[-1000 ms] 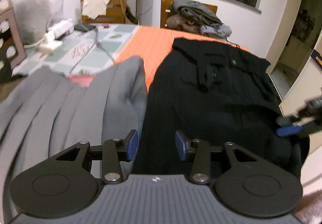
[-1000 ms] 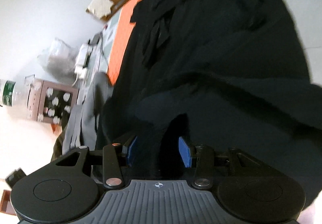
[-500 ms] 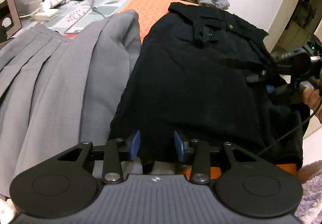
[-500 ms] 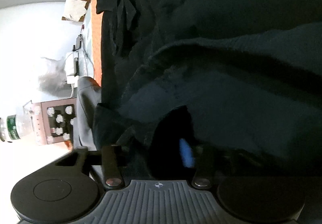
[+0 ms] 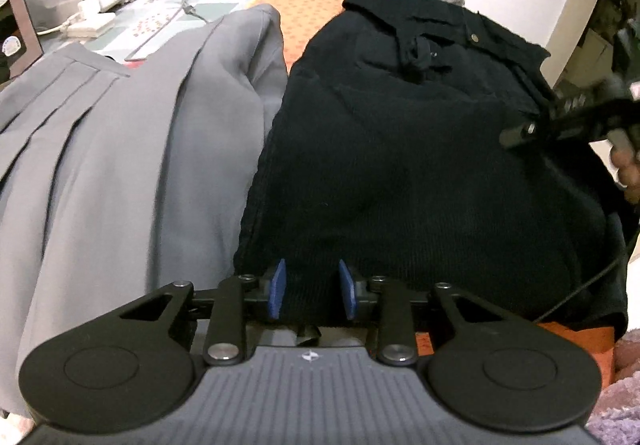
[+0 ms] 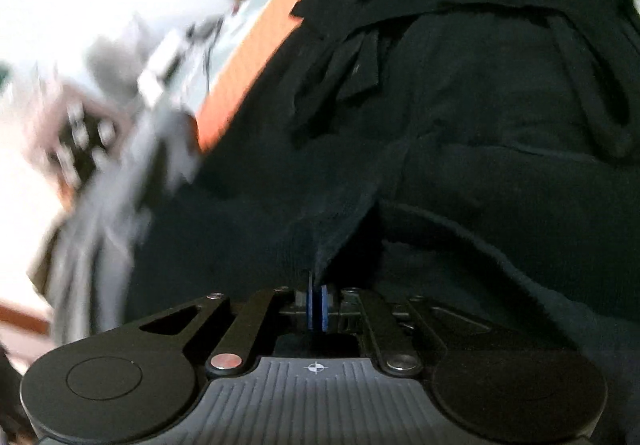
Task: Fold clothes
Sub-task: 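Lift the garment edge with the right gripper and fold it over the left gripper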
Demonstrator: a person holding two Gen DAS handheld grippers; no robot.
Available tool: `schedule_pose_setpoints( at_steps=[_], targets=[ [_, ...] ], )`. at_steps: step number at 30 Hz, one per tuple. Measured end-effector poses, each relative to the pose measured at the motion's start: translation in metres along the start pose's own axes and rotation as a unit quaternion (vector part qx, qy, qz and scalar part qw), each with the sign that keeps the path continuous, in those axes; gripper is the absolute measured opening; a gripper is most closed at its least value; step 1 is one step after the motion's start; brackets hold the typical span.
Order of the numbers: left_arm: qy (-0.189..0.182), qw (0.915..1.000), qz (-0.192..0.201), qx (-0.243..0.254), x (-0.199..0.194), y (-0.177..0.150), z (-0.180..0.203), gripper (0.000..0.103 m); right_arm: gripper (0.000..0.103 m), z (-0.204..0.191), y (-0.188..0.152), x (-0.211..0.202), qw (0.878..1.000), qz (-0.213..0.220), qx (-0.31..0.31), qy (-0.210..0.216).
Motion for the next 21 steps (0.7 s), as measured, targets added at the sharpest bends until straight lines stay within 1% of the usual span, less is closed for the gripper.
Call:
schedule_pose_setpoints(
  at_steps=[2,3,4,5,6,11,14,16,18,21],
  targets=[
    [0.006,0.9999,0.008,-0.007,-0.007,-0.002,-0.001,0.038,0.019,-0.004,-0.004,0.001,0.999,-0.003,-0.037,-0.023],
    [0.009,0.9998,0.012,-0.012,-0.011,-0.003,-0.002,0.038,0.026,-0.005,-0.005,-0.006,0.998,0.002,-0.050,-0.029],
    [0.012,0.9997,0.015,-0.017,-0.014,-0.004,-0.003,0.038,0.030,-0.006,-0.008,-0.014,0.998,0.009,-0.063,-0.029],
    [0.012,0.9996,0.017,-0.020,-0.018,-0.006,-0.003,0.038,0.037,-0.006,-0.010,-0.024,0.997,0.016,-0.075,-0.029],
    [0.009,0.9995,0.022,-0.020,-0.022,-0.007,-0.001,0.038,0.040,-0.006,-0.013,-0.036,0.996,0.023,-0.082,-0.025],
    [-0.021,0.9977,0.057,0.029,-0.046,-0.007,0.031,0.042,0.040,0.000,-0.035,-0.097,0.994,0.056,-0.092,-0.015],
    [-0.052,0.9936,0.077,0.064,-0.054,-0.003,0.062,0.044,0.040,0.014,-0.052,-0.128,0.993,0.074,-0.081,-0.031],
    [-0.081,0.9882,0.089,0.094,-0.057,-0.001,0.087,0.044,0.041,0.028,-0.065,-0.146,0.993,0.082,-0.067,-0.048],
    [-0.107,0.9806,0.100,0.131,-0.058,-0.001,0.113,0.047,0.041,0.045,-0.080,-0.163,0.993,0.089,-0.049,-0.068],
    [-0.128,0.9708,0.100,0.177,-0.052,-0.001,0.153,0.048,0.041,0.071,-0.102,-0.182,0.991,0.094,-0.020,-0.092]
  ],
)
Point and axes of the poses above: each gripper's, at about its wrist camera, not at the fingertips, and x roughly the way its jaws point, z to its right, y to its top, the point moved 7 cm from there along x, roughly the way its jaws point, and after that the axes turned 8 degrees about -z, right-handed, at the moved point
